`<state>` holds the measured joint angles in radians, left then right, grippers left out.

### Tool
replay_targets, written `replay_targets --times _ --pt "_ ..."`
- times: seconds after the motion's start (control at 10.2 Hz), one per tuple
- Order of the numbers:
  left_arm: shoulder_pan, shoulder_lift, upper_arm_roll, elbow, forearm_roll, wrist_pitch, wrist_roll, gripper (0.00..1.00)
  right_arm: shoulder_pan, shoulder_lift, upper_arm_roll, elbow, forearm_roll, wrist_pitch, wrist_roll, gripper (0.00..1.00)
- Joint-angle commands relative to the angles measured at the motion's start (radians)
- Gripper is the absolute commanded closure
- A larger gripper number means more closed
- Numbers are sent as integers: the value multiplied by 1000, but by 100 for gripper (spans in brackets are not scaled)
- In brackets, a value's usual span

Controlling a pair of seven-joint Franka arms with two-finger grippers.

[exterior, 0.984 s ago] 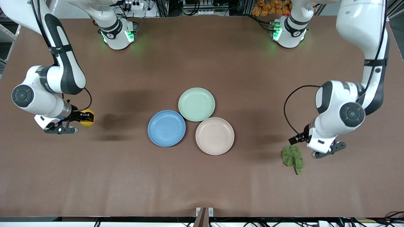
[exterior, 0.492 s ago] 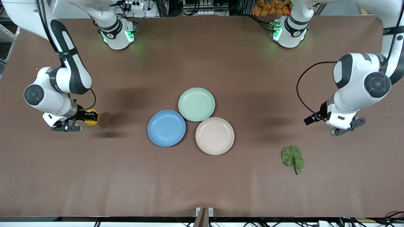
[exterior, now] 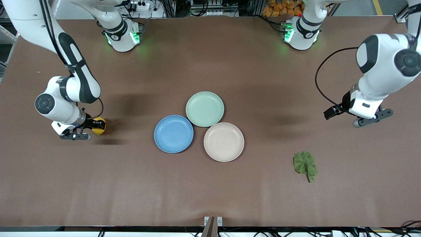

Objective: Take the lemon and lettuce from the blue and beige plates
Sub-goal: 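Release the lettuce onto the table while the right gripper lowers the lemon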

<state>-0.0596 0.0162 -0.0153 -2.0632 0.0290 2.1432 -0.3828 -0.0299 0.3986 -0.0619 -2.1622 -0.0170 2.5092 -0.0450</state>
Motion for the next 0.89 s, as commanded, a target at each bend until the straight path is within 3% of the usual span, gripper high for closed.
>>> replay_targets --times 0.0,0.1,0.39,0.79 --pt "9 -68 -15 26 8 -14 70 0 -10 -1 5 7 -3 0 8 14" --pt "10 -64 -43 107 6 -82 71 0 -7 -13 -9 25 -1 -12 4 0" --pt "11 -62 -78 331 -43 -377 215 0 -5 -62 -10 184 0 -301 5 0" --pt "18 -61 -80 512 -51 -597 309 0 31 -141 -9 263 0 -430 7 0"
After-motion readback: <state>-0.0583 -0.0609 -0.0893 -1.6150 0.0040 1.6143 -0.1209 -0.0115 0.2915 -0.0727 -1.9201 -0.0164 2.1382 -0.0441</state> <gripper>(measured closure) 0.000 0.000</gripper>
